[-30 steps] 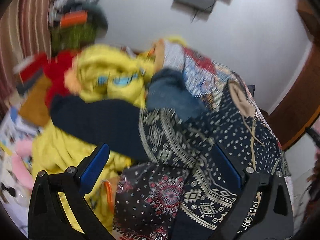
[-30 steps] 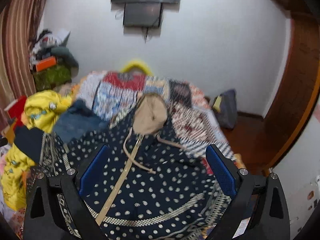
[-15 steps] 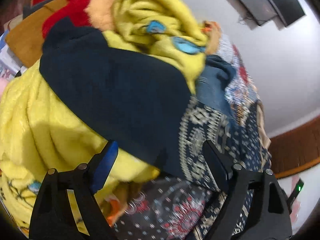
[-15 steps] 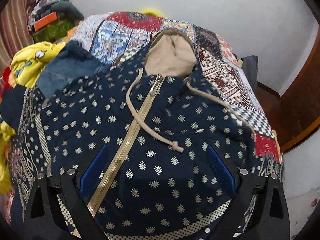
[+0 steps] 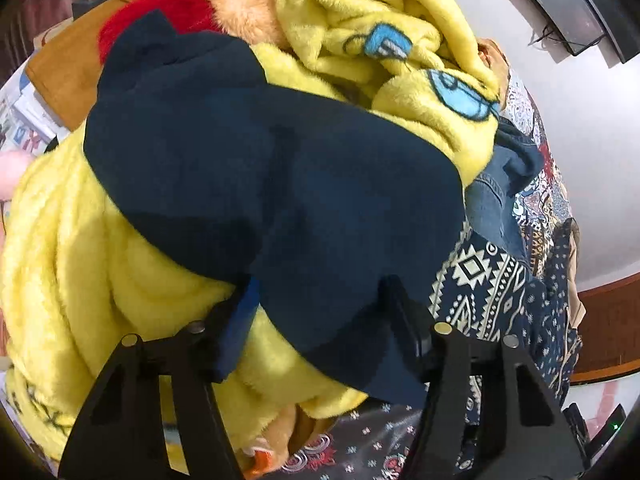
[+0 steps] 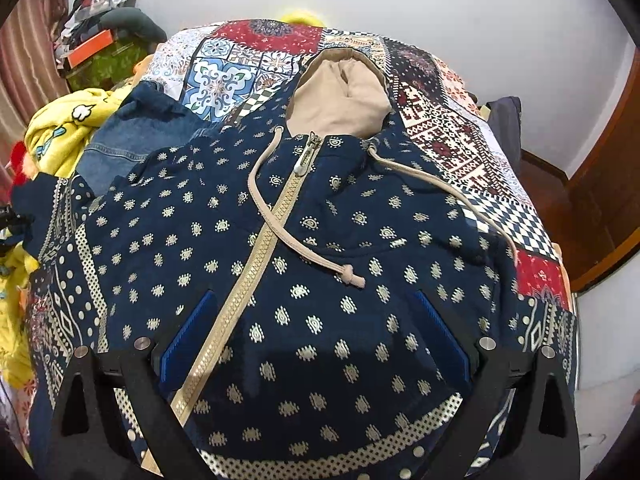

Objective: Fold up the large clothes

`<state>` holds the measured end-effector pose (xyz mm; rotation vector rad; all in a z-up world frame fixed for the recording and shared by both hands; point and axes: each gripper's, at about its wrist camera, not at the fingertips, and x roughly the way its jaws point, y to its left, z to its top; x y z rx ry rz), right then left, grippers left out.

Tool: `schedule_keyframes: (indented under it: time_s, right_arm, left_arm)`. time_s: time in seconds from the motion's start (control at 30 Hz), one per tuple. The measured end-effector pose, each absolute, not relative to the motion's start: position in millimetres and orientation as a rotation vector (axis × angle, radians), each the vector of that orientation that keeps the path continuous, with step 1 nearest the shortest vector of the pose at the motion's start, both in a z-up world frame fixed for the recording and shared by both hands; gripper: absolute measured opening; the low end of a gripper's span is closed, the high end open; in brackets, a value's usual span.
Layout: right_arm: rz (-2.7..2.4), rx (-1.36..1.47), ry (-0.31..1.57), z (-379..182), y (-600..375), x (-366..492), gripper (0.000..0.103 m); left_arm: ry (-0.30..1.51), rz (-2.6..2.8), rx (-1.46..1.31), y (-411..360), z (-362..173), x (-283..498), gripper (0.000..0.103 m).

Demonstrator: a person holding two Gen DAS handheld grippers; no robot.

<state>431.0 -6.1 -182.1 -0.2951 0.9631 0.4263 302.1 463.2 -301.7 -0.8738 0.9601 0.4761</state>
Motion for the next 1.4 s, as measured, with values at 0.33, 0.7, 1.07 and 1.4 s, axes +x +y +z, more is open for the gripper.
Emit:
schedule_keyframes:
  time_s: [0.33,0.7,1.07,1.4]
  right_arm:
    - [0.437,-0.315,0.925,-172.9,-19.8,414.8,0.097]
    - [0.426,-0.268,0.977,-180.4,-28.2,419.7,0.097]
    - [0.458,-0.258,0.940,-156.4,-37.1,401.7,0.097]
    - [0.474,-0.288,0.850,-123.9,-59.8,380.5,0.097]
  left_arm:
    - [0.923,0.452,-0.999,467.6,-311.5,279.0,0.062]
    - [0.891,0.640,-0.481,438.0,-250.4,322.9,0.011]
    - [0.657,0.380,-0.290,329.1,-132.4,356.2,0.004]
    - [0.677,0.034,-0.217,177.9,-110.0,403.7,0.004]
